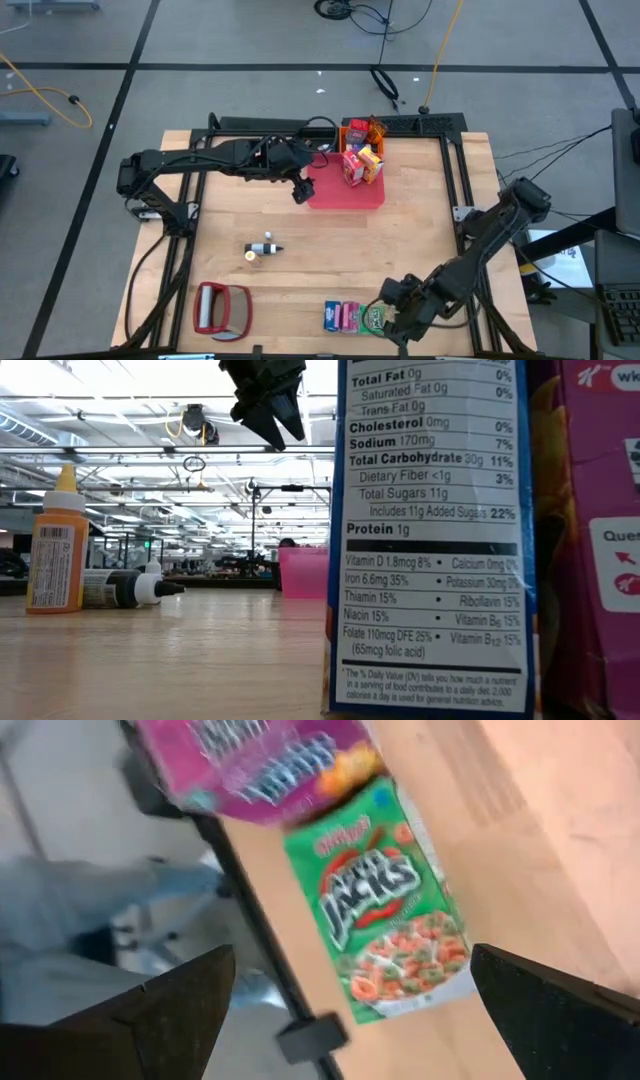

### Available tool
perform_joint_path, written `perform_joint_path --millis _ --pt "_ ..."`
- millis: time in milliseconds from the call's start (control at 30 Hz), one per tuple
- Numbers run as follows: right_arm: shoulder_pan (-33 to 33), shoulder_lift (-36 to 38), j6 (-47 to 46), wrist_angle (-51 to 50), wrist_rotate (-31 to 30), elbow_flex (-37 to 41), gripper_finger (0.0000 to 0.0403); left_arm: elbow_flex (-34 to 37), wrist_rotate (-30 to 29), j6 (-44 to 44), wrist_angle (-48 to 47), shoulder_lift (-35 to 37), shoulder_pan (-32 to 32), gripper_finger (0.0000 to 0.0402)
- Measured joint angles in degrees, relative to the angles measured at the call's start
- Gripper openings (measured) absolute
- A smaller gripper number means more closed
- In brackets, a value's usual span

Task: Pick & Place Kitchen Items
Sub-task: Put the green cereal box into the pink bin

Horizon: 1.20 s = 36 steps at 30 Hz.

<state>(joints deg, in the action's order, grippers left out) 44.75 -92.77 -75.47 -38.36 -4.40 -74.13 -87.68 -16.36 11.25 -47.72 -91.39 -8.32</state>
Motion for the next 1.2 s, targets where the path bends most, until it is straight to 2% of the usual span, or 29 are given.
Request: perform_joint_path --millis 200,300,467,633,767,967,1200 --pt "0.37 -5.68 4.87 -11.60 -0.56 -6.38 0.0398 -0.02 0.00 -0.17 0.00 0.00 0.00 0.0335" --pt "0.42 -8.85 8.61 -17.83 -3.10 -11.02 0.0398 -0.02 -0.02 -0.13 0.00 0.00 0.00 0.0335" --pt "0.33 -12.37 14.23 -15.97 -3.27 -14.09 0.0398 -0.02 -0.02 0.02 0.00 0.00 0.00 0.0335" --pt "1.06 -14.68 13.73 -18.41 -2.55 -13.94 0.0398 -0.02 -0.02 0.46 0.00 0.00 0.00 0.0335" --pt "1.14 -15.02 13.08 -19.68 -4.28 -13.92 0.0398 -0.02 -0.04 0.48 0.02 0.00 0.00 0.0335" --pt "1.09 -14.95 14.68 -16.92 -4.73 -13.11 0.0398 -0.02 -0.02 1.20 0.00 0.00 0.00 0.0335" --pt "1.08 -14.97 14.75 -7.98 -2.91 -7.25 0.0398 -0.02 -0.03 1.29 0.02 0.00 0.04 0.0335"
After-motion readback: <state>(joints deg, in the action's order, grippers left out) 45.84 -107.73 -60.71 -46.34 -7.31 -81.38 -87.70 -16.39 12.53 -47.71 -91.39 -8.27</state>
